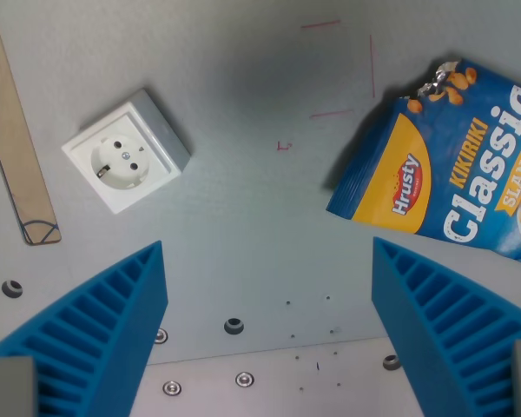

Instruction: Rotate around base positive x

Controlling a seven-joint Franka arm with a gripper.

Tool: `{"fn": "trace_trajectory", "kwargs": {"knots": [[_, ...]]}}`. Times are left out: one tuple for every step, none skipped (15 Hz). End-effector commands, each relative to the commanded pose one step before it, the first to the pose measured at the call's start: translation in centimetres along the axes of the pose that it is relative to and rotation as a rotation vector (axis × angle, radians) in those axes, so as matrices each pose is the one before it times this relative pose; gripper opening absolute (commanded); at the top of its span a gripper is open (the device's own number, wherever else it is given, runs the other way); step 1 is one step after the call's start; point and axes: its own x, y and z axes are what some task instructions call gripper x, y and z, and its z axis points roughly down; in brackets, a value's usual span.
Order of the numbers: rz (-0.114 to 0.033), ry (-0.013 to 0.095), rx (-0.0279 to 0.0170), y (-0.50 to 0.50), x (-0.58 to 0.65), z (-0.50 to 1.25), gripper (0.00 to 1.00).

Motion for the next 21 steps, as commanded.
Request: {"fn": "trace_trajectory", "kwargs": {"knots": [[0.0005, 0.0024, 0.01372, 0.015, -0.029, -0.206, 1.0], [-0.0001, -0.0013, 0.01327, 0.0, 0.0, 0.0, 1.0], [-0.0001, -0.0013, 0.01327, 0.0, 0.0, 0.0, 1.0], [-0.0001, -0.0013, 0.01327, 0.0, 0.0, 0.0, 1.0], [-0.0001, -0.0013, 0.01327, 0.0, 0.0, 0.0, 1.0], [-0.0001, -0.0013, 0.01327, 0.0, 0.0, 0.0, 1.0], [-0.0001, -0.0013, 0.01327, 0.0, 0.0, 0.0, 1.0], [-0.0001, -0.0013, 0.01327, 0.0, 0.0, 0.0, 1.0], [-0.0001, -0.0013, 0.01327, 0.0, 0.0, 0.0, 1.0], [-0.0001, -0.0013, 0.01327, 0.0, 0.0, 0.0, 1.0], [-0.0001, -0.0014, 0.01326, 0.0, 0.0, 0.0, 1.0], [-0.0001, -0.0014, 0.01326, 0.0, 0.0, 0.0, 1.0], [-0.0001, -0.0014, 0.01326, 0.0, 0.0, 0.0, 1.0], [-0.0001, -0.0014, 0.01326, 0.0, 0.0, 0.0, 1.0], [-0.0001, -0.0014, 0.01326, 0.0, 0.0, 0.0, 1.0], [-0.0001, -0.0014, 0.01326, 0.0, 0.0, 0.0, 1.0], [-0.0001, -0.0014, 0.01325, 0.0, 0.0, 0.0, 1.0], [-0.0001, -0.0015, 0.01325, 0.0, 0.0, 0.0, 1.0], [-0.0001, -0.0015, 0.01325, 0.0, 0.0, 0.0, 1.0], [-0.0001, -0.0015, 0.01325, 0.0, 0.0, 0.0, 1.0], [-0.0001, -0.0015, 0.01325, 0.0, 0.0, 0.0, 1.0]]}}
